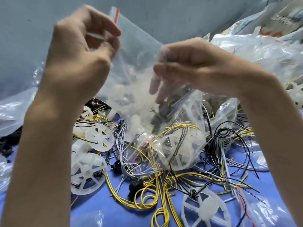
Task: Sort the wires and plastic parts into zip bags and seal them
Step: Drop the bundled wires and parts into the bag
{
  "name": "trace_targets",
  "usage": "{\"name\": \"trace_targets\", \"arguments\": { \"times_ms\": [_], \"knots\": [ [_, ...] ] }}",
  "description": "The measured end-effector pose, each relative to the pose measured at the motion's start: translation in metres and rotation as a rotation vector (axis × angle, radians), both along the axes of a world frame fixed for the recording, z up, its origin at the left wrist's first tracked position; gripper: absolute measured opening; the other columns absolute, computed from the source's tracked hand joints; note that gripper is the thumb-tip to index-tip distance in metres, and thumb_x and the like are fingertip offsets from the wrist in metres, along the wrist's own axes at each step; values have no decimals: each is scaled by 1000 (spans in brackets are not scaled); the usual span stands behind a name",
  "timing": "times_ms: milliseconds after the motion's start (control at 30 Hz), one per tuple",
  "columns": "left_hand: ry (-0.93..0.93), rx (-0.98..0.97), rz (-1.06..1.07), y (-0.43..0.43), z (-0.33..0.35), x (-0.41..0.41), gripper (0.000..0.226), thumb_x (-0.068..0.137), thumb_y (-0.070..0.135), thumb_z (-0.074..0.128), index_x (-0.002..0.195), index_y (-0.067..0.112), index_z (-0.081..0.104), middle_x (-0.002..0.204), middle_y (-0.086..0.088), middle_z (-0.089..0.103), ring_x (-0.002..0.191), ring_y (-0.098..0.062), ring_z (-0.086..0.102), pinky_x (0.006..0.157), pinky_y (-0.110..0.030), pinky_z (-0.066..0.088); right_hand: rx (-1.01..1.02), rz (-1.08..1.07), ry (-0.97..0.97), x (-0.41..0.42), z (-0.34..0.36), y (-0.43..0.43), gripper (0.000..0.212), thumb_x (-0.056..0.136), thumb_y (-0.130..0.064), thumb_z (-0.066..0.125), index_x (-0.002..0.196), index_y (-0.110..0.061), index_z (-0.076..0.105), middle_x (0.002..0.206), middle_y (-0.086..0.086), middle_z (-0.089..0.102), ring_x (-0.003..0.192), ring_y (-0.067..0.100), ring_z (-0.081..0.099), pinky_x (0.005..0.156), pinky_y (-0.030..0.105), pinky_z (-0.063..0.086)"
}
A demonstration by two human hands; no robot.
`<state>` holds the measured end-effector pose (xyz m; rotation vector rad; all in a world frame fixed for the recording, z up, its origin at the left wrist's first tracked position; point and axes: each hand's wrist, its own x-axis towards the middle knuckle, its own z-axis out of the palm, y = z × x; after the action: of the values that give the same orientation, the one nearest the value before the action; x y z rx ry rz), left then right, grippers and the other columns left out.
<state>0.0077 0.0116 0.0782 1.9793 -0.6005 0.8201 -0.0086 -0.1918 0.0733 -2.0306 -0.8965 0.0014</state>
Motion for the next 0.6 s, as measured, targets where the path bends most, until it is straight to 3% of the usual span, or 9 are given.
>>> {"name": "trace_targets", "arguments": {
  "times_ms": [67, 133, 233, 300, 367, 433, 500, 600],
  "knots": [
    [137, 10, 88, 3, -3, 5, 7, 78, 43, 62, 80, 41, 56, 82, 23, 62, 75, 8, 59, 78, -18, 51, 120, -15, -4, 1, 3, -2, 19, 96, -11, 44, 86, 2, 54, 71, -1, 71, 58, 15, 69, 50, 24, 52],
    [232, -27, 109, 3, -7, 8, 19, 72, 55, 61, 83, 41, 53, 87, 19, 60, 79, -1, 61, 84, -35, 54, 236, -68, -44, 2, 6, -2, 21, 97, -10, 41, 78, -7, 50, 66, -2, 70, 54, 13, 66, 49, 27, 50],
    [336, -107, 89, -7, -3, 6, 41, 69, 64, 56, 98, 36, 46, 86, 15, 53, 72, -4, 58, 86, -43, 53, 414, -159, -77, 5, 8, -1, 25, 99, -8, 39, 75, -9, 48, 57, -2, 66, 55, 17, 64, 55, 39, 50],
    [415, -130, 48, -13, -3, 6, 64, 72, 67, 61, 121, 30, 39, 89, 9, 51, 67, -4, 63, 82, -40, 56, 495, -219, -67, 7, 8, 1, 25, 100, -8, 38, 77, -10, 47, 55, 0, 66, 54, 22, 63, 56, 40, 49],
    [500, -131, -82, -15, -5, 4, 93, 68, 64, 62, 143, 26, 23, 98, 1, 56, 63, -1, 67, 70, -27, 58, 524, -274, -43, 8, 8, 2, 24, 101, -9, 37, 79, -11, 46, 55, 3, 67, 56, 27, 62, 57, 43, 49],
    [518, -90, -220, -17, -8, 0, 106, 67, 58, 68, 149, 32, 6, 108, -10, 64, 74, -12, 72, 70, -27, 58, 514, -325, -45, 9, 8, 2, 24, 101, -10, 38, 79, -12, 47, 56, 4, 67, 57, 28, 61, 60, 44, 49],
    [417, -36, -288, -21, -10, -5, 95, 77, 38, 69, 150, 31, 10, 102, -11, 70, 83, -18, 72, 74, -29, 57, 480, -357, -72, 9, 8, 2, 22, 101, -11, 40, 80, -13, 48, 57, 4, 67, 57, 26, 62, 58, 41, 49],
    [267, -109, -251, -29, -11, -8, 60, 84, 9, 68, 137, 22, 43, 92, 0, 72, 80, -10, 70, 71, -21, 56, 472, -350, -89, 8, 8, 0, 15, 99, -11, 45, 84, -12, 47, 58, 4, 69, 55, 26, 65, 51, 41, 49]
  ]
}}
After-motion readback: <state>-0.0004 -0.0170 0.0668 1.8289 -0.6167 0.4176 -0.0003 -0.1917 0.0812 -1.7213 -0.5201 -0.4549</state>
